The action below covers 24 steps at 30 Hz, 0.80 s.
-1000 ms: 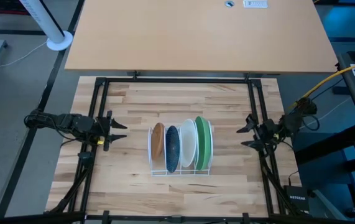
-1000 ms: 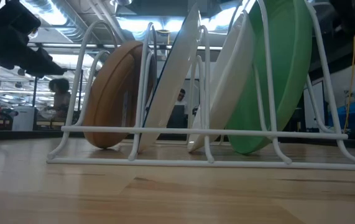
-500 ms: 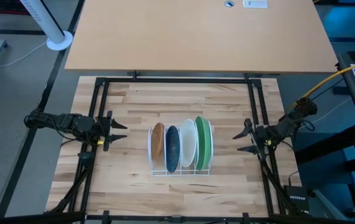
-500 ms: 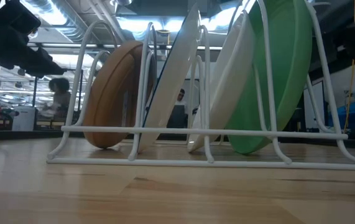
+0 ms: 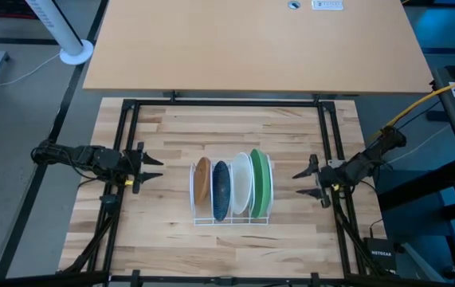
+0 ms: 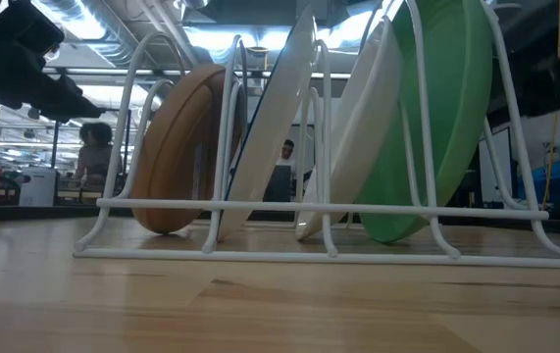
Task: Sort dishes
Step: Return to Home Position
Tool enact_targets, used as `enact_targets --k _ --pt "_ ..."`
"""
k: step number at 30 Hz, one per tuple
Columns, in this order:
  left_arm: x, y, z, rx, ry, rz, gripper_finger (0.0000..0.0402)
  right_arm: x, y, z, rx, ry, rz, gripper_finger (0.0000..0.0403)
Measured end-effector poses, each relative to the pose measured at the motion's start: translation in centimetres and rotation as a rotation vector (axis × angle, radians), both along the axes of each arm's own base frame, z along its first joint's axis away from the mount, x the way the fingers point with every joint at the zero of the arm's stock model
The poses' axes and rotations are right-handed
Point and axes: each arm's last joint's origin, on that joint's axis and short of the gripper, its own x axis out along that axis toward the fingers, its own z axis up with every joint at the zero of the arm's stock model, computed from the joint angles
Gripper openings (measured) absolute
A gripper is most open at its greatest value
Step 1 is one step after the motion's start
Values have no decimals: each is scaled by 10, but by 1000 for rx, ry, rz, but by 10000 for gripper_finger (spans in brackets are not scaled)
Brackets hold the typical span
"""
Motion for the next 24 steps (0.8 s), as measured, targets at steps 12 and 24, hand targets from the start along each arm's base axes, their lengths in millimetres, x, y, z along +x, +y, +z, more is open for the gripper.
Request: enact_targets --k 12,24 --pt "0 0 0 1 4 0 175 0 -5 -4 -60 30 -121 245" --pt "0 0 0 1 3 0 175 0 -5 -5 -63 39 -113 245"
